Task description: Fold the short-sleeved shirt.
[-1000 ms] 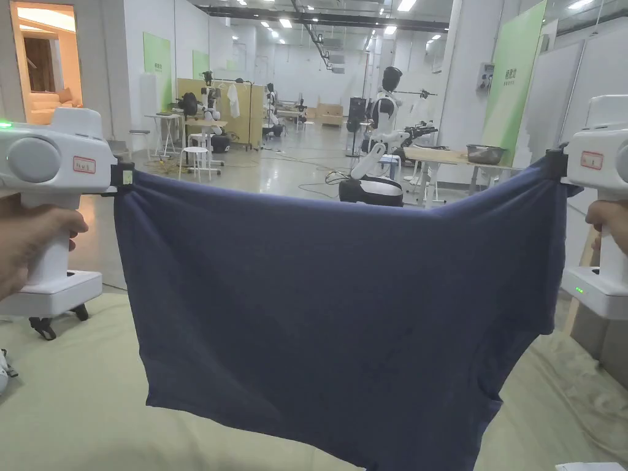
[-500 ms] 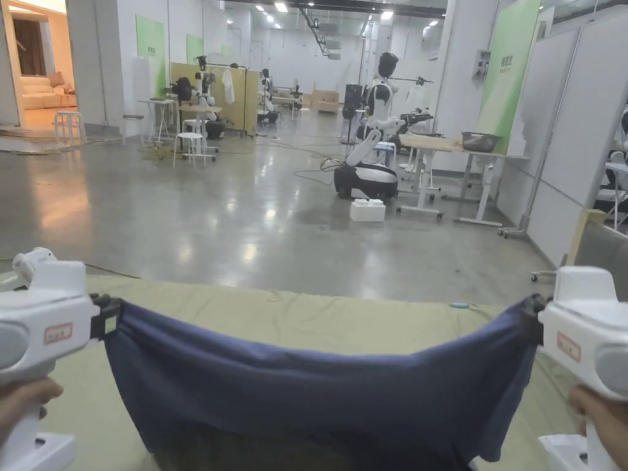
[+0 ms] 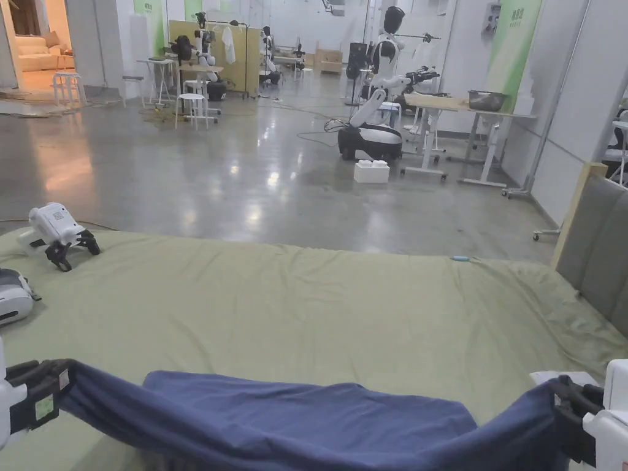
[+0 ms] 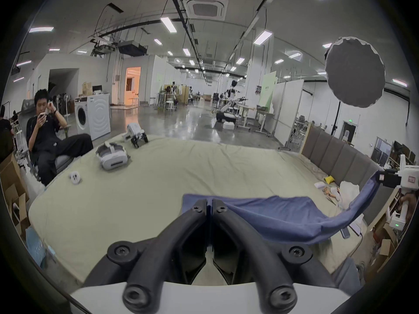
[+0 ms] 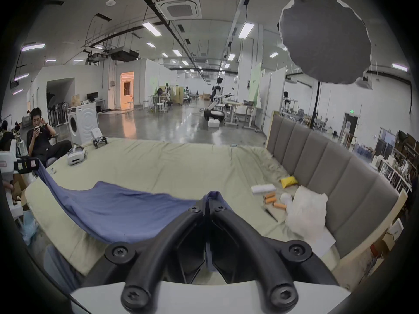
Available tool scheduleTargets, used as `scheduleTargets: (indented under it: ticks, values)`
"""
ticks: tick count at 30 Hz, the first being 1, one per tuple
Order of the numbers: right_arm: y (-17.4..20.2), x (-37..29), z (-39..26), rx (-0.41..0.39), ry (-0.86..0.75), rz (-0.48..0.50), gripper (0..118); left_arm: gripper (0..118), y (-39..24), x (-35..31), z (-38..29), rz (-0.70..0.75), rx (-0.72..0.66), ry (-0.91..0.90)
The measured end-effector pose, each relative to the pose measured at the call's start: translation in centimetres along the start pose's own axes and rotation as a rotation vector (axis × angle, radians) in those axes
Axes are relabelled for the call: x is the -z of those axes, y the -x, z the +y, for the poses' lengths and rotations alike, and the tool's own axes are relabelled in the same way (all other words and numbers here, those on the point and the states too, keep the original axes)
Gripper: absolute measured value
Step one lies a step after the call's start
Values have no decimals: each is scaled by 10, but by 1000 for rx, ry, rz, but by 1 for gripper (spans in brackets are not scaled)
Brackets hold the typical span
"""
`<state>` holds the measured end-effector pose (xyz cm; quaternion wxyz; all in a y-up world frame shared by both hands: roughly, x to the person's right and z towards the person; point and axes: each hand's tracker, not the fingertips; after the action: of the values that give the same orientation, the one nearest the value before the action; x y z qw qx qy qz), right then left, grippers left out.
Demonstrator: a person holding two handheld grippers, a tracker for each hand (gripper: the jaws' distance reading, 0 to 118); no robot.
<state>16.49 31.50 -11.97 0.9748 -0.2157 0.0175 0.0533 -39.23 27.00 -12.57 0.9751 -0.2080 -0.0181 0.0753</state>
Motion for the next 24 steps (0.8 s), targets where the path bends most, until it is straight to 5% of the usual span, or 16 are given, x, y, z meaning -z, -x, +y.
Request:
scheduleTargets:
  ticks: [17,21,24]
  values:
    - [39,109,-175,-2,407,33,1,2,-19,84,-156,113,0,467]
    - [40,124,-193,29,431,15,2,14,-22,89,-158,129,-35,464]
    - [44,124,-186,47,388,-1,18,63,-27,87,-146,133,-35,403]
